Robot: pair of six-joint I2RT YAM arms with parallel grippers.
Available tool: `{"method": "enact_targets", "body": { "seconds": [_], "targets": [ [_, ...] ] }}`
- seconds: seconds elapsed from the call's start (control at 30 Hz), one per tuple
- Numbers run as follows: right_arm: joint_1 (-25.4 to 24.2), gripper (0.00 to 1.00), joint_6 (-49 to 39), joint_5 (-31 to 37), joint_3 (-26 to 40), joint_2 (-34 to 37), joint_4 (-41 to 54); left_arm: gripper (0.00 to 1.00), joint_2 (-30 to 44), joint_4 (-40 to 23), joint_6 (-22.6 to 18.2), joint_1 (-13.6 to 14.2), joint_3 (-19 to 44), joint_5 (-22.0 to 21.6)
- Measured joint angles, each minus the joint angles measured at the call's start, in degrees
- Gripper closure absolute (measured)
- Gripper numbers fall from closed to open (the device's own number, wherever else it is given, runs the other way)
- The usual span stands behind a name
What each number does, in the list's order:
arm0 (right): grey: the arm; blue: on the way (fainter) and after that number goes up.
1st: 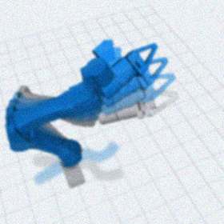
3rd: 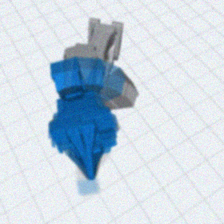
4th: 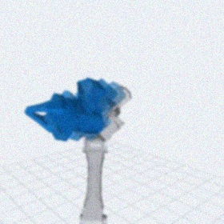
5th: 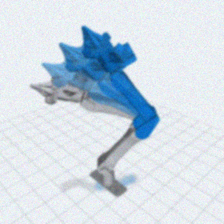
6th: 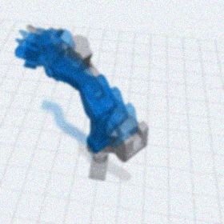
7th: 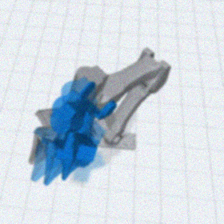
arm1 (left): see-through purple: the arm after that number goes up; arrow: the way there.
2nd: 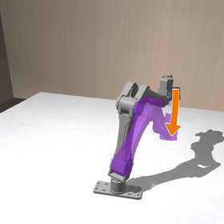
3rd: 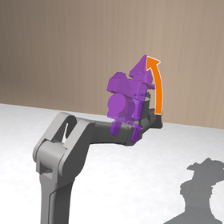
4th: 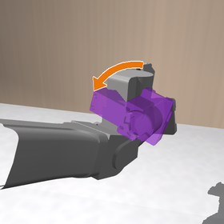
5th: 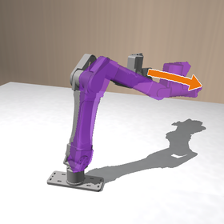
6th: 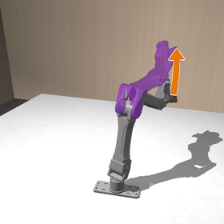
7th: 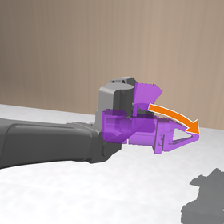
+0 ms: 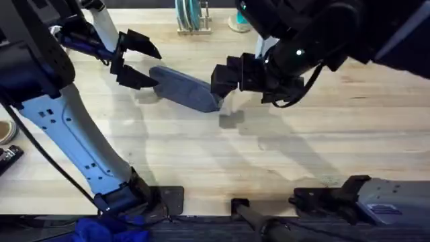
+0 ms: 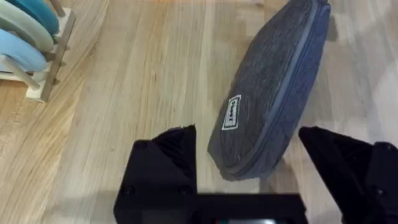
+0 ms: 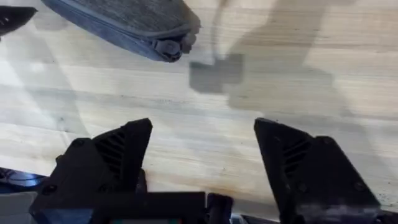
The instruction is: Unzip the bag, pick up the pens from the table one at a time and place them inside, then zip the bag closed.
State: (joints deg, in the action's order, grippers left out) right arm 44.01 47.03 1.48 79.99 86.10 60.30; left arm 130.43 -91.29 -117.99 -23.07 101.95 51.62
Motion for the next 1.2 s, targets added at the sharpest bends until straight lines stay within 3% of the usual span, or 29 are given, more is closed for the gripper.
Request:
{"method": "enact_targets", "body": {
  "seconds": [0.27, 0.63, 0.8, 0.97, 1.2],
  "targets": [
    [0.0, 0.007, -0.3, 0.0, 0.0, 0.0, -0.1, 0.008, 0.0, 2.0, 0.0, 0.0, 0.0, 0.3],
    [-0.5, 0.007, -4.0, 0.0, 1.7, 0.0, -0.7, 0.005, 0.0, -5.8, 0.5, -1.9, 2.9, 1.1],
    [-2.2, 0.009, -4.3, 0.0, 1.7, 0.0, -0.7, 0.004, -0.5, -5.7, 3.5, -3.5, 5.9, 0.5],
    [-3.3, 0.005, -4.3, 0.0, 1.7, 0.0, -0.7, 0.004, -5.5, -5.6, 5.8, -3.7, 5.9, -1.7],
    [-3.6, 0.007, -6.6, 0.0, 2.4, 0.0, -0.5, 0.003, -17.0, -5.8, 17.5, -3.7, 6.6, -5.1]
  ]
}}
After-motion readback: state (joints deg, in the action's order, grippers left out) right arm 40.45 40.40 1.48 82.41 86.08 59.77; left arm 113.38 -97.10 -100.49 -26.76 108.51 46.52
